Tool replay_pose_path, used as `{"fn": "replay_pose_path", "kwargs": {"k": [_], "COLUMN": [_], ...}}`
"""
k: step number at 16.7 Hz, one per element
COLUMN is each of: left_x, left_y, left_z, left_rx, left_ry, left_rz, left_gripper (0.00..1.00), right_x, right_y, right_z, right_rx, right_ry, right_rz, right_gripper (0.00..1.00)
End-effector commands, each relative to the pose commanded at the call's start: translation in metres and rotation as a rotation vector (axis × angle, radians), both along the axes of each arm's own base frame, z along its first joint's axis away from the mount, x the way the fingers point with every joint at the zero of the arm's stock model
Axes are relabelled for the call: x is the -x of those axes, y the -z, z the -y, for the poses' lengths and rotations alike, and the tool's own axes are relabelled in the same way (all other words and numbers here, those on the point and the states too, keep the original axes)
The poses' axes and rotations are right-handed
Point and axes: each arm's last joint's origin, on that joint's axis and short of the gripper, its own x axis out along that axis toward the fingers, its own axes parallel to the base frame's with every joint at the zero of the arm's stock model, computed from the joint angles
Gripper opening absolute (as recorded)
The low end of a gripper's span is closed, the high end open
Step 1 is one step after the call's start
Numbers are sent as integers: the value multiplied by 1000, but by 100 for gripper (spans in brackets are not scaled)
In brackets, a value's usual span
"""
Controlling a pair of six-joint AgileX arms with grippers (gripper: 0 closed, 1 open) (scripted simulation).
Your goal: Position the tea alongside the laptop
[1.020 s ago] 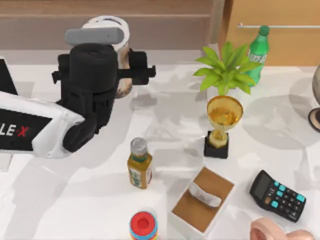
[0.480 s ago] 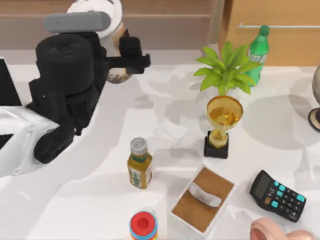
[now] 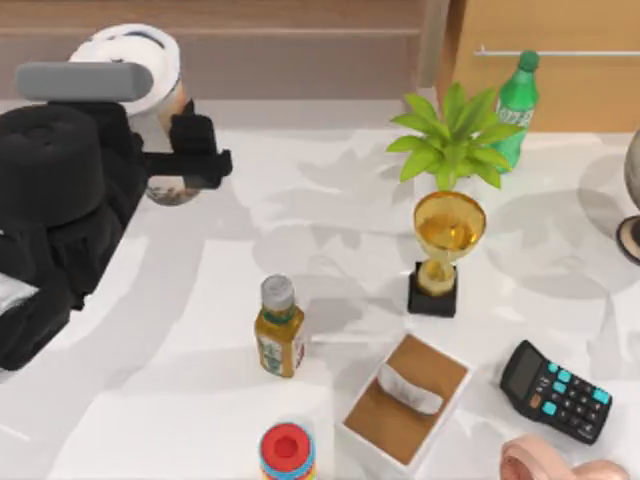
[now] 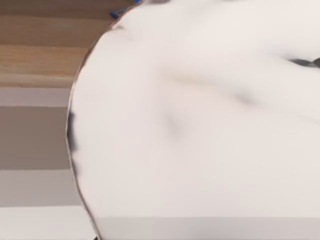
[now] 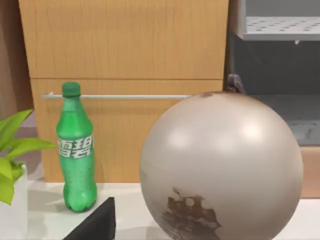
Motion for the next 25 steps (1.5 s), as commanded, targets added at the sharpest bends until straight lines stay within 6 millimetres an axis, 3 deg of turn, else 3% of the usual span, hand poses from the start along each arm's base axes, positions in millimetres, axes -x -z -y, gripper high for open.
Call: {"fn": "replay_pose_path", "kwargs": {"k": [6,10,25], "left_x": [9,15,13], "left_y": [23,35,36], "left_z": [-43,-61,-63], "left_rx": [-60,-79,-70], "left_ry": [-54,-76,-80], "left_rz": [-100,-153,-118], "left_gripper": [0,0,0], "right_x": [0,0,0], "right_y": [0,0,0], "right_z": [0,0,0], "right_rx": [0,0,0], "right_ry": [0,0,0], "right_rz": [0,0,0], "right_gripper": [100,100,100]}}
